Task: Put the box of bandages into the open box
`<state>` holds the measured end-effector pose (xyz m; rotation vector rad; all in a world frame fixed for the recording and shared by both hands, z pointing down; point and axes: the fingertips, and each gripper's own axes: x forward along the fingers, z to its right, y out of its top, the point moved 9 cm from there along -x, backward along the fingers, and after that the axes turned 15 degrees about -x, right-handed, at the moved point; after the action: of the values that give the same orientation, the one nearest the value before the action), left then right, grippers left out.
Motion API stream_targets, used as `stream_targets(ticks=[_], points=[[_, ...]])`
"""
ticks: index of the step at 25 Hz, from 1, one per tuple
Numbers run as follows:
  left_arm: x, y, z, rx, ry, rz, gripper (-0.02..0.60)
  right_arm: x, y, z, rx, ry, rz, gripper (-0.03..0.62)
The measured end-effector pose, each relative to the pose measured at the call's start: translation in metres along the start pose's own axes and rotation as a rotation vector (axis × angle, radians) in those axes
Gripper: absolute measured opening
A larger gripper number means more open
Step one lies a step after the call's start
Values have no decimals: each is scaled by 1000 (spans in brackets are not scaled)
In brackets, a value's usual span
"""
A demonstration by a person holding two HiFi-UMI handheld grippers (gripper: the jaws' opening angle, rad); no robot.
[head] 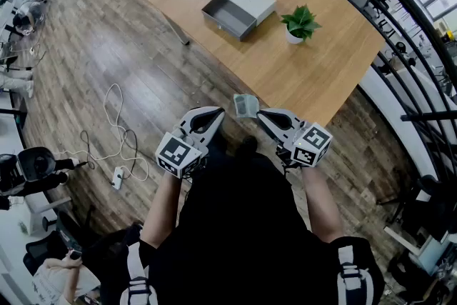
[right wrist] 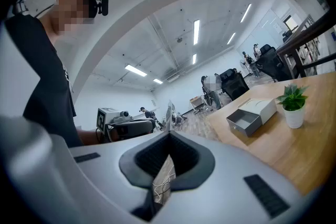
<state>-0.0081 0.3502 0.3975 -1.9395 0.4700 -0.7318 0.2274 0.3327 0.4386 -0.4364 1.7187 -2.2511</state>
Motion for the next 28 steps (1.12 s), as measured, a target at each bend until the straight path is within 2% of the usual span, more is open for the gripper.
stream_targets(ticks=[15,20,28], points=[[13,-5,8,24,4,-30,21,-8,-2,3,6,-9,-8,25],[15,-3,5,19,9,-24,21,-7,0,9,48,8,34,25],[14,-3,-2,19,28,-15,21,-1,2,15,20,28,28,25]])
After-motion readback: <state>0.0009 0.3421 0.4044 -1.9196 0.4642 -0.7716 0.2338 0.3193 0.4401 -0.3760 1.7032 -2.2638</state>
